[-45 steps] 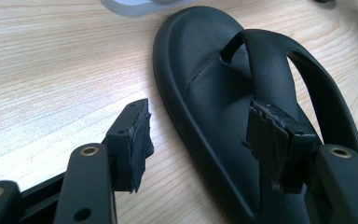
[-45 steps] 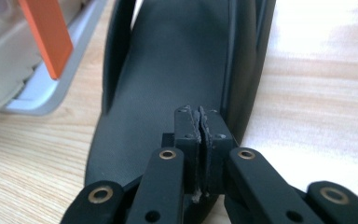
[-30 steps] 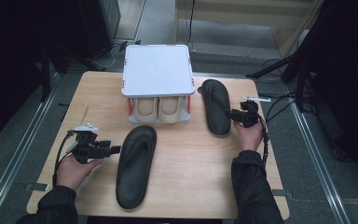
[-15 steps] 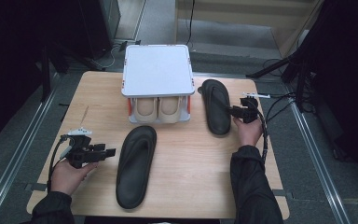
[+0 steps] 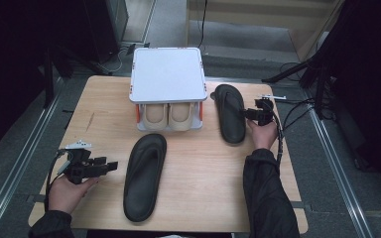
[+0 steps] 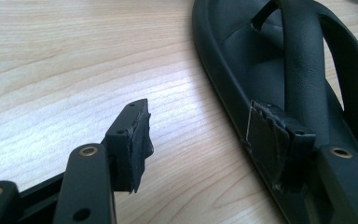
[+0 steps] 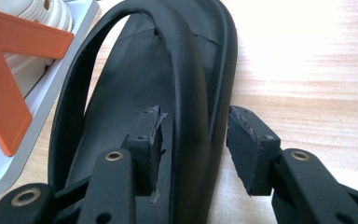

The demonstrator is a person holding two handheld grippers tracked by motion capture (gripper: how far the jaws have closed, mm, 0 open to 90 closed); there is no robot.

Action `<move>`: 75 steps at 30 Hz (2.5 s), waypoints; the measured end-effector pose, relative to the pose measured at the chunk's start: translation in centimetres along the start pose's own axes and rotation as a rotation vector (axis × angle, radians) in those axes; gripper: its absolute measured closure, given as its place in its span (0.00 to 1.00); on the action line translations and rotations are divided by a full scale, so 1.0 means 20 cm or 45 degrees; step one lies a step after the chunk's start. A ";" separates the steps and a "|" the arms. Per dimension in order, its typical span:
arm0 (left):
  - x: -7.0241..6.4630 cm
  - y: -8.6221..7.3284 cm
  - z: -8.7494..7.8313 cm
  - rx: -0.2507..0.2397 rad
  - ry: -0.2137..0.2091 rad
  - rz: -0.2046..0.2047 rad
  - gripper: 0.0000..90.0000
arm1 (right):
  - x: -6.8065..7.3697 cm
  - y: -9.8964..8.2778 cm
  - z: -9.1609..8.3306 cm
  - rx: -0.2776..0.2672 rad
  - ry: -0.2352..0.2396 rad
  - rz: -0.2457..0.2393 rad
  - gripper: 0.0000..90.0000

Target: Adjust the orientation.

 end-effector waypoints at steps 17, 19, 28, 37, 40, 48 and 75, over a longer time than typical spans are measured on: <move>0.02 -0.03 -0.03 -0.006 0.027 -0.024 0.44 | 0.02 0.00 0.07 -0.020 -0.051 0.027 0.78; 0.02 -0.03 -0.03 -0.003 0.027 -0.020 0.44 | 0.03 0.00 0.06 -0.021 -0.055 0.026 0.82; 0.02 -0.03 -0.03 -0.011 0.029 -0.027 0.44 | 0.05 0.01 0.06 -0.021 -0.076 0.022 0.84; 0.01 -0.02 -0.03 -0.013 0.021 -0.024 0.44 | 0.06 0.04 0.03 -0.014 -0.053 0.033 0.85; 0.02 -0.02 -0.03 -0.018 0.021 -0.025 0.44 | 0.07 0.05 0.01 -0.020 -0.039 0.031 0.85; 0.01 0.00 -0.02 -0.015 0.007 -0.014 0.44 | 0.10 0.05 -0.05 -0.013 -0.024 0.015 0.85; -0.05 0.10 0.12 0.011 -0.105 0.060 0.44 | 0.16 -0.05 -0.37 0.002 0.024 0.005 0.85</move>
Point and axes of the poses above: each handheld gripper's, and its own axes: z roughly forward along the jaws, y roughly out of its top, x roughly to its left, the point moved 1 cm from there along z, roughly forward along the jaws, and after that the axes turned 14 degrees about -x, right-handed, at the moved point
